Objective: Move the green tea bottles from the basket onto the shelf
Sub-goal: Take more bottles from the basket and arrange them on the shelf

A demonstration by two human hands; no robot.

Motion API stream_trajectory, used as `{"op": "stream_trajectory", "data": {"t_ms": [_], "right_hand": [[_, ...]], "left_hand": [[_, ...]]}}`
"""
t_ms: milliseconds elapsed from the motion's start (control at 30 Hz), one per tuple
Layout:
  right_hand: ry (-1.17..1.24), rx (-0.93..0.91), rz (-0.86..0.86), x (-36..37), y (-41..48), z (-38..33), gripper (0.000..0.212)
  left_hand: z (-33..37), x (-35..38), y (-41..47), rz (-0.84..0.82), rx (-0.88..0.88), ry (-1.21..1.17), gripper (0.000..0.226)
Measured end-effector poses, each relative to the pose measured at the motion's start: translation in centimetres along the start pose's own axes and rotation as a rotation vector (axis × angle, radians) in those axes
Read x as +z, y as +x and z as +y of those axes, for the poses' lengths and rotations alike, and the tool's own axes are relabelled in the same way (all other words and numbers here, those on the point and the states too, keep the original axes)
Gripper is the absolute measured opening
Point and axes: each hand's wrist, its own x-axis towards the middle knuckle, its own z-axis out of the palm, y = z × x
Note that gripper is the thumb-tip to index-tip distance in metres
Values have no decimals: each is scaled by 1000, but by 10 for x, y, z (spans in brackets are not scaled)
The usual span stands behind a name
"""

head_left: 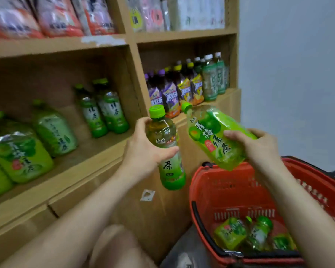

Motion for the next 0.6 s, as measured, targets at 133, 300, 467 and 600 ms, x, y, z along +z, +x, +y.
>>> {"op": "stream_trajectory", "data": {"t_ms": [133,300,467,600], "right_hand": [[448,221,-149,64,-30,-15,28],[694,380,-538,134,-59,-26,56],[579,295,-574,193,-74,-26,49],[432,171,-588,232,-72,-19,59]], "left_hand": [[-3,-78,4,194,29,11,89],[-38,-158,14,378,11,83,90],[-85,-208,12,499,-75,139,92],[-111,-223,7,498,-129,217,90]]}}
